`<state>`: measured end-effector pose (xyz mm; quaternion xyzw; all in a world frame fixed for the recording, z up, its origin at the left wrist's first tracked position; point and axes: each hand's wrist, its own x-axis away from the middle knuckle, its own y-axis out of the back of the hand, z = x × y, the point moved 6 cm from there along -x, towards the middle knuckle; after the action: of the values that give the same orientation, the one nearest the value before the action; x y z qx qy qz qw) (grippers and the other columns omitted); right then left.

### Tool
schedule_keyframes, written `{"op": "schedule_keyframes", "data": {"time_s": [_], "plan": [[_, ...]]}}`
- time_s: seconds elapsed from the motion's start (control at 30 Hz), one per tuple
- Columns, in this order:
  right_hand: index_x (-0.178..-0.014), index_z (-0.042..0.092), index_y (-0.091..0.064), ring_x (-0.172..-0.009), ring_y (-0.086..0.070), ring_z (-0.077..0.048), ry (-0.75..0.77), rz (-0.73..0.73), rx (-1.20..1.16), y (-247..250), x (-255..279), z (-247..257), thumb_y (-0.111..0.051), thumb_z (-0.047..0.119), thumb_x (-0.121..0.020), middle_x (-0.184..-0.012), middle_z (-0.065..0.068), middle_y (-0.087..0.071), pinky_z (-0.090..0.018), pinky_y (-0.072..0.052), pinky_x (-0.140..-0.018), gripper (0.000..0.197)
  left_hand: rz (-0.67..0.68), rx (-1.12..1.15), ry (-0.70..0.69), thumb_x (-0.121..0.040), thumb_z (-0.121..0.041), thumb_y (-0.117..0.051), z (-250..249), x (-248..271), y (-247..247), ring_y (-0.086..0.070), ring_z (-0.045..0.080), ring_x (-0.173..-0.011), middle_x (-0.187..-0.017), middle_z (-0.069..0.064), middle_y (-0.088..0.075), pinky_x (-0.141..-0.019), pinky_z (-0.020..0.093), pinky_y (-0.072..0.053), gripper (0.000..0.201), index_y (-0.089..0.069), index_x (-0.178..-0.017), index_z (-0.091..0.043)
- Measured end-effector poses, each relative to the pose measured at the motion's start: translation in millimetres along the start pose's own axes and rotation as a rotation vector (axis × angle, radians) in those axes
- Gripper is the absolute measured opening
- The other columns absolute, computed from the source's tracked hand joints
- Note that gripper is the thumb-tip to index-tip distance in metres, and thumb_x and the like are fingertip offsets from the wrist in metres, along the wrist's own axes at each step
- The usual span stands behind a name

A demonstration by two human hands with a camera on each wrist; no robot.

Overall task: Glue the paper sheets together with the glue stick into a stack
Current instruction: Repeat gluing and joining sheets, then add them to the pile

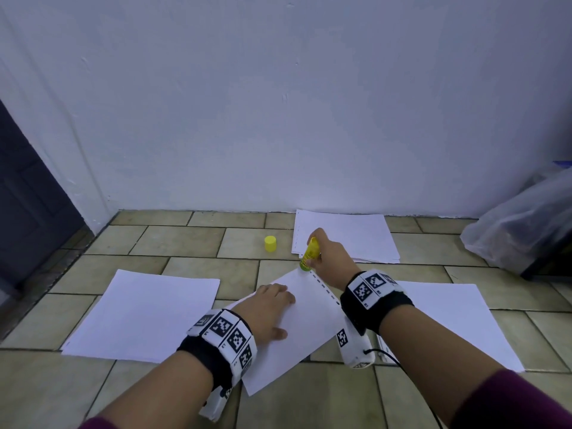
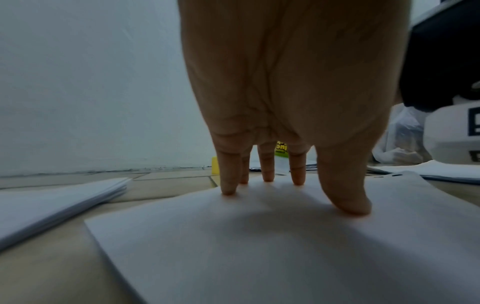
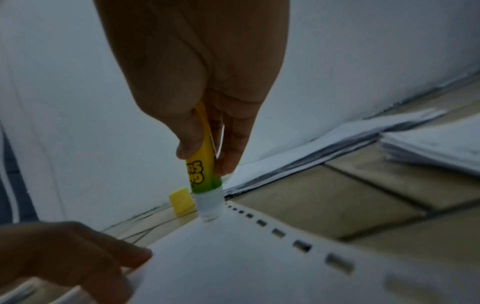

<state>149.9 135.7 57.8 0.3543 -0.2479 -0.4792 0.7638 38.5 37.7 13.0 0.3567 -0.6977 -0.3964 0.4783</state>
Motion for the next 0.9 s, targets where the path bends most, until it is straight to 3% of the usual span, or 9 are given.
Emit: {"op": "schedule_keyframes", "data": {"time_s": [0.1,0.23,0.37,0.47,0.6,0.7,0.77,0.9], "plan": [[-0.116,0.008,-0.039,-0.076,-0.051,-0.025,0.04,0.077,0.083,1.7,5.9,-0.5,-0.053,0.002,-0.09,-0.085,-0.007,-0.053,-0.032,-0.044,-0.061,0.03,0.009,-0.004,0.006,-0.091,-0.031,-0.061,-1.4,0.4,1.8,-0.017,0.024,-0.142,-0.155,0.004,-0.016,-0.112,0.033,-0.021,0.063,-0.03,-0.145,-0.025],[-0.108,0.018,-0.037,-0.073,-0.052,-0.024,0.078,0.16,0.176,4.5,25.4,-10.7,-0.054,0.0,-0.089,-0.08,-0.001,-0.053,-0.032,-0.044,-0.061,0.031,0.034,-0.062,0.001,-0.092,-0.031,-0.06,-4.9,-0.2,2.4,-0.019,0.028,-0.139,-0.153,0.006,-0.016,-0.111,0.037,-0.025,0.063,-0.028,-0.146,-0.031],[-0.1,0.024,-0.035,-0.076,-0.054,-0.023,0.109,0.209,0.185,13.5,46.1,-21.1,-0.06,0.003,-0.087,-0.085,-0.002,-0.057,-0.03,-0.044,-0.066,0.035,0.057,-0.083,0.001,-0.093,-0.03,-0.058,-7.2,0.1,2.1,-0.016,0.029,-0.14,-0.154,0.007,-0.013,-0.11,0.038,-0.026,0.064,-0.025,-0.147,-0.033],[-0.105,0.021,-0.039,-0.074,-0.052,-0.019,0.1,0.262,0.195,19.0,58.6,-26.6,-0.063,0.009,-0.088,-0.085,-0.002,-0.056,-0.027,-0.041,-0.063,0.031,0.065,-0.091,0.011,-0.094,-0.026,-0.057,-7.5,-0.6,1.7,-0.016,0.028,-0.141,-0.155,0.006,-0.012,-0.11,0.038,-0.027,0.063,-0.025,-0.148,-0.033],[-0.102,0.018,-0.043,-0.077,-0.057,-0.023,0.035,0.271,0.154,29.5,62.6,-39.3,-0.067,0.017,-0.086,-0.088,-0.006,-0.06,-0.034,-0.048,-0.069,0.029,0.052,-0.152,0.023,-0.096,-0.019,-0.053,-6.7,-0.4,0.4,-0.026,0.027,-0.134,-0.15,0.008,-0.02,-0.105,0.039,-0.036,0.059,-0.026,-0.146,-0.034],[-0.086,0.012,-0.045,-0.06,-0.06,-0.023,-0.124,0.095,-0.26,47.8,57.0,-53.7,-0.068,0.008,-0.084,-0.075,-0.011,-0.061,-0.032,-0.052,-0.057,0.024,0.028,-0.227,0.074,-0.095,-0.03,-0.053,-7.6,2.6,1.1,-0.037,0.028,-0.124,-0.138,0.01,-0.032,-0.099,0.039,-0.04,0.057,-0.026,-0.145,-0.032],[-0.085,0.005,-0.048,-0.05,-0.057,-0.022,-0.219,-0.004,-0.556,55.6,54.9,-60.6,-0.065,0.004,-0.085,-0.069,-0.014,-0.061,-0.027,-0.048,-0.048,0.017,0.007,-0.254,0.102,-0.093,-0.039,-0.054,-8.5,4.6,2.4,-0.039,0.027,-0.122,-0.134,0.01,-0.035,-0.096,0.037,-0.039,0.058,-0.028,-0.144,-0.026],[-0.079,0.004,-0.052,-0.046,-0.053,-0.019,-0.258,-0.047,-0.778,55.0,49.3,-60.7,-0.06,0.004,-0.089,-0.064,-0.011,-0.061,-0.025,-0.046,-0.047,0.012,-0.017,-0.168,0.074,-0.089,-0.049,-0.058,-9.1,4.9,-0.6,-0.031,0.023,-0.13,-0.142,0.006,-0.026,-0.097,0.038,-0.041,0.068,-0.031,-0.139,-0.012]]}}
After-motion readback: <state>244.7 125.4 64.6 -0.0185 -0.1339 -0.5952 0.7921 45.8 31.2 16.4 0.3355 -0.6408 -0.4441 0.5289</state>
